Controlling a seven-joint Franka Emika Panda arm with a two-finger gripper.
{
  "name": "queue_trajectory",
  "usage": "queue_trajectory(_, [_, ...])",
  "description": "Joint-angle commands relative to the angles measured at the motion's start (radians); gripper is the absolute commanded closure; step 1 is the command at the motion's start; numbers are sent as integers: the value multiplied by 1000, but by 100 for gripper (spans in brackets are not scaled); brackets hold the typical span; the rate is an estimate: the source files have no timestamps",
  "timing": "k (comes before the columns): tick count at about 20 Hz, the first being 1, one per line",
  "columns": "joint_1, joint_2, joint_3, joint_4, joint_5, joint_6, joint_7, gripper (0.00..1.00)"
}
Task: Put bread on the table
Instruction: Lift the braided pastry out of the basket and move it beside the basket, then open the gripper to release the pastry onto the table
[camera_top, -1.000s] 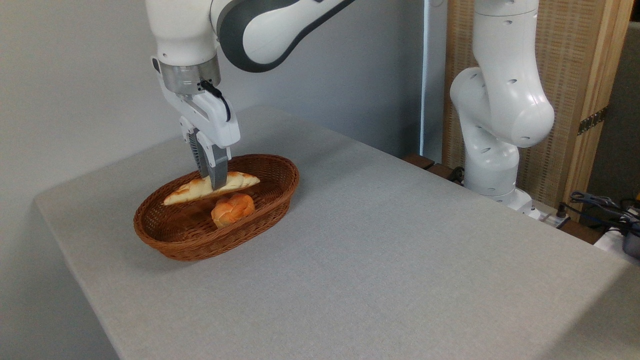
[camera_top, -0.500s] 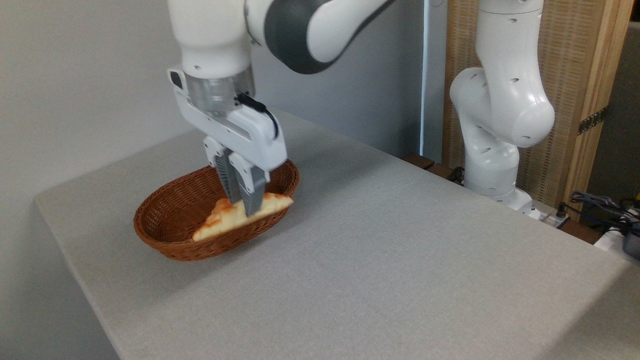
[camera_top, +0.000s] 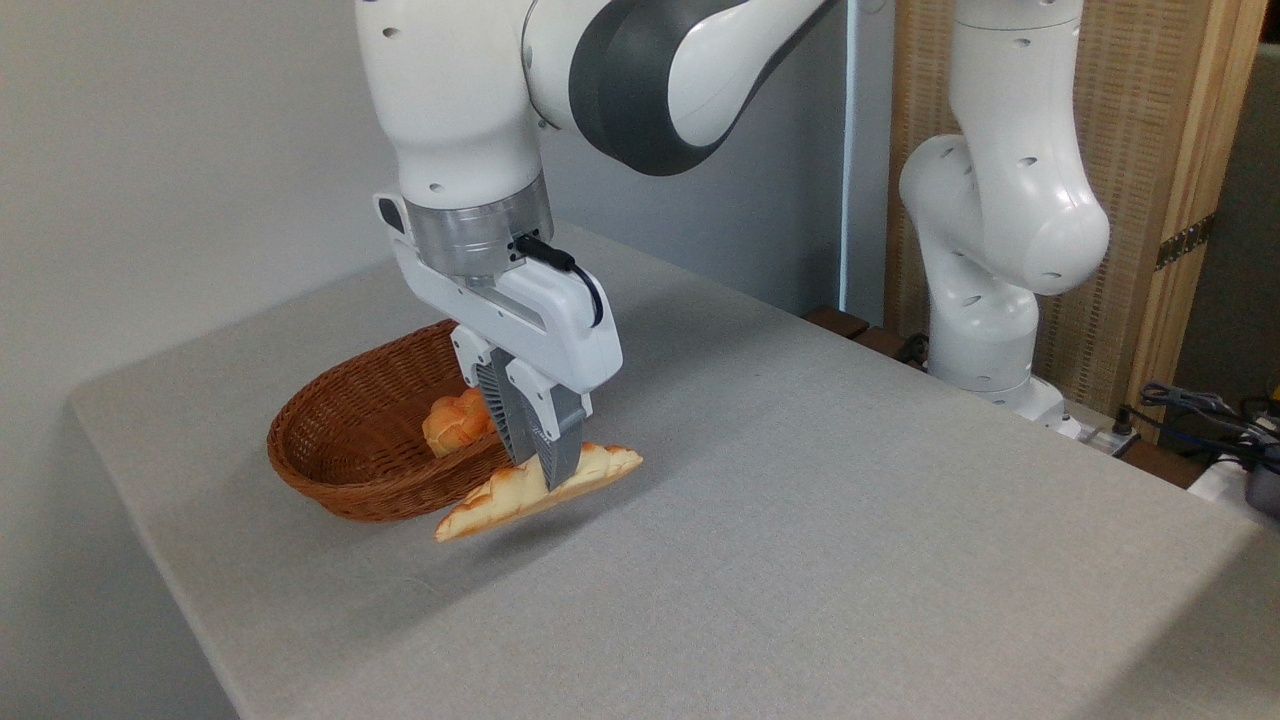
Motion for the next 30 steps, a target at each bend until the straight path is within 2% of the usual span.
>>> queue_trajectory(1, [-10,-7,11,2,12,-12,13,0])
queue_trajectory(13, [-10,-8,13,9,14,-9,15,0])
queue_trajectory(22, [-13,-13,5,65,14,49,13,0])
queue_trajectory(30, [-13,-11,7,62,12,32,12,0])
